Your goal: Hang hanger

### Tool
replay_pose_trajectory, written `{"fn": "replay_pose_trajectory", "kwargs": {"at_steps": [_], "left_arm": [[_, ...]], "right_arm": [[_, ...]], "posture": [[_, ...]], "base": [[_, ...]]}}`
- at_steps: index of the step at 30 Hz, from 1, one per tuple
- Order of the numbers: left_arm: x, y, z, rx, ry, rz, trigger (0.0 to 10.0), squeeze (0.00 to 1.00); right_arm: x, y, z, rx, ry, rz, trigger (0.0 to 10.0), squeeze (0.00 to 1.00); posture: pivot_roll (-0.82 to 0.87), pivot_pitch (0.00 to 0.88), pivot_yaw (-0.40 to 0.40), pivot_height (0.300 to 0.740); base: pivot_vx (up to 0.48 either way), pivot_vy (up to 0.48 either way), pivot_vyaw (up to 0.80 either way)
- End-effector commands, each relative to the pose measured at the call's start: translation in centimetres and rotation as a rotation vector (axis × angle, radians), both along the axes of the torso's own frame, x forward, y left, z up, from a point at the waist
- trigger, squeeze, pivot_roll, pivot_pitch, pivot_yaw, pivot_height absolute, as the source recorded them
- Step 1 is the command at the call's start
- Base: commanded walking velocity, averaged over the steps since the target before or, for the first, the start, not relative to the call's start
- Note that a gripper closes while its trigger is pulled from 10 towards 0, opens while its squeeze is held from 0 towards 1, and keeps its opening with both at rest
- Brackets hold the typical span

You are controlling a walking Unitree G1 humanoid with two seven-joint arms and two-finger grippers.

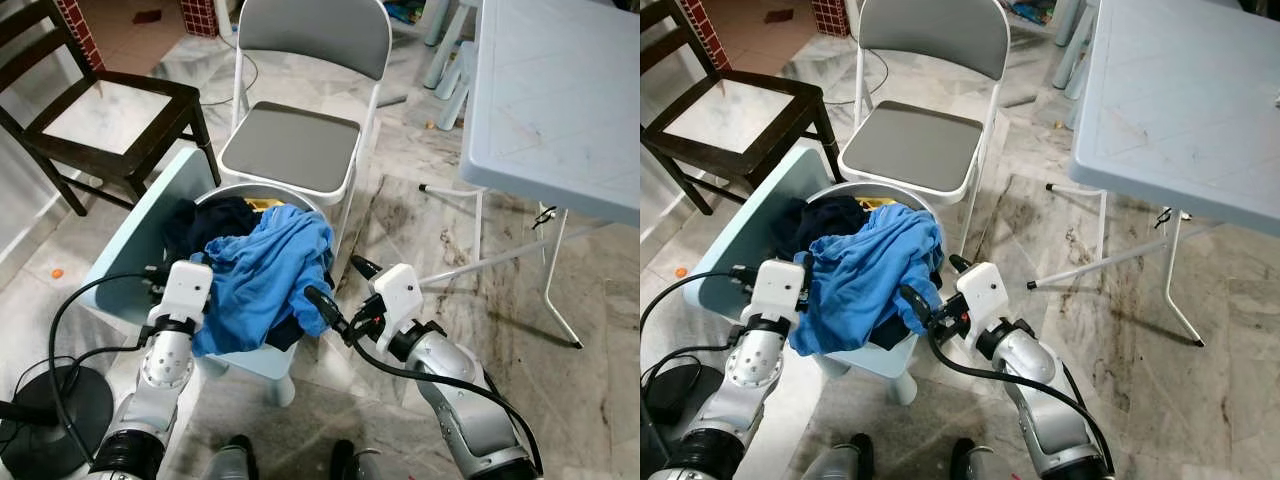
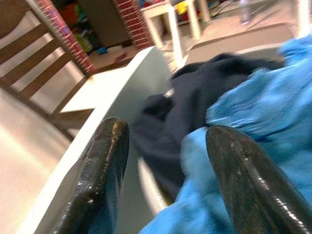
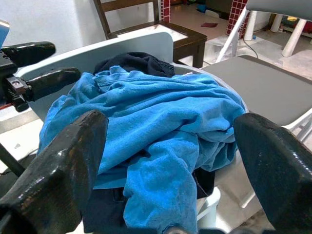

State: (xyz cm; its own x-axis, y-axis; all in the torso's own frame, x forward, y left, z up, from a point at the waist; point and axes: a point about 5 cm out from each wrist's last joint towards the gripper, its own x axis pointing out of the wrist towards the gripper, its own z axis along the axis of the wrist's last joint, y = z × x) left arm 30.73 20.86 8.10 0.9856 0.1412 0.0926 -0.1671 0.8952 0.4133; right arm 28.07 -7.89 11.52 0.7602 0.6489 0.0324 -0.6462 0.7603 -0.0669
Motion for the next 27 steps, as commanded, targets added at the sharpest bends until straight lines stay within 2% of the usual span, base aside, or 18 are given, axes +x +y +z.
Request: {"fn": "replay_pose_trajectory", "kwargs": {"at_steps": [1,4,5,6,7,11,15,19,21,22,23,24,25,26,27], "left_arm": [[0.0,1.2,-0.4,-0.001,0.041,0.057,10.0,1.0],[0.5,1.5,-0.4,-0.009,0.074,0.055,10.0,1.0],[0.8,1.5,0.0,-0.013,0.063,0.048,10.0,0.76],[1.2,1.5,0.6,-0.012,0.041,0.034,10.0,0.2],[1.4,1.4,0.9,-0.009,0.033,0.021,10.0,0.0],[2.1,0.6,1.5,-0.006,0.038,-0.046,10.0,0.0],[2.5,-0.9,1.5,-0.057,0.067,-0.141,10.0,0.0],[2.5,-1.6,1.3,-0.067,0.086,-0.173,10.0,0.0],[2.4,-2.5,0.2,-0.122,0.166,-0.203,10.0,0.0],[2.4,-2.9,-0.1,-0.17,0.183,-0.212,7.6,0.0],[2.4,-2.9,-0.1,-0.17,0.183,-0.212,7.6,0.0],[2.6,-3.1,-0.1,-0.19,0.185,-0.214,3.4,0.0],[2.6,-3.2,-0.1,-0.201,0.185,-0.216,3.4,0.0],[2.9,-3.9,-0.3,-0.211,0.212,-0.236,0.0,0.0],[3.0,-4.1,-0.3,-0.214,0.221,-0.239,0.0,0.0]], "right_arm": [[-0.1,0.1,-0.2,-0.011,0.003,0.015,10.0,0.0],[-0.1,0.2,-0.2,-0.013,0.0,0.018,10.0,0.0],[-0.1,0.2,-0.2,-0.014,-0.001,0.02,10.0,0.0],[-0.2,0.2,-0.2,-0.016,-0.002,0.022,10.0,0.0],[-0.2,0.2,-0.2,-0.017,-0.002,0.022,10.0,0.0],[-0.2,0.2,-0.2,-0.02,-0.004,0.02,10.0,0.0],[-0.2,0.1,-0.2,-0.024,-0.008,0.016,10.0,0.0],[-0.2,0.0,-0.2,-0.024,-0.009,0.014,10.0,0.0],[-0.3,0.1,-0.2,-0.027,-0.009,0.016,10.0,0.0],[-0.3,0.1,-0.2,-0.029,-0.01,0.018,10.0,0.0],[-0.3,0.1,-0.2,-0.029,-0.01,0.018,10.0,0.0],[-0.3,0.1,-0.2,-0.029,-0.009,0.018,10.0,0.0],[-0.3,0.1,-0.2,-0.029,-0.009,0.019,10.0,0.0],[-0.4,0.2,-0.3,-0.032,-0.008,0.023,10.0,0.0],[-0.4,0.3,-0.3,-0.033,-0.009,0.025,10.0,0.0]], "posture": [[0.14,0.246,-0.087,0.74],[0.14,0.243,-0.088,0.74],[0.13,0.243,-0.089,0.74],[0.13,0.242,-0.088,0.74],[0.13,0.241,-0.088,0.74],[0.13,0.238,-0.087,0.74],[0.12,0.237,-0.084,0.74],[0.12,0.239,-0.084,0.74],[0.12,0.241,-0.085,0.74],[0.12,0.245,-0.088,0.74],[0.12,0.245,-0.088,0.74],[0.12,0.246,-0.089,0.74],[0.12,0.246,-0.089,0.74],[0.12,0.246,-0.087,0.74],[0.12,0.245,-0.087,0.74]], "base": [[0.0,0.0,0.0],[0.0,0.0,0.0],[0.0,0.0,0.0],[0.0,0.0,0.0],[0.0,0.0,0.0],[0.0,0.0,0.0],[0.0,0.0,0.0],[0.0,0.0,0.0],[0.0,0.0,0.0],[0.0,0.0,0.0],[0.0,0.0,0.0],[0.0,0.0,0.0],[0.0,0.0,0.0],[0.0,0.0,0.0],[0.0,0.0,0.0]]}}
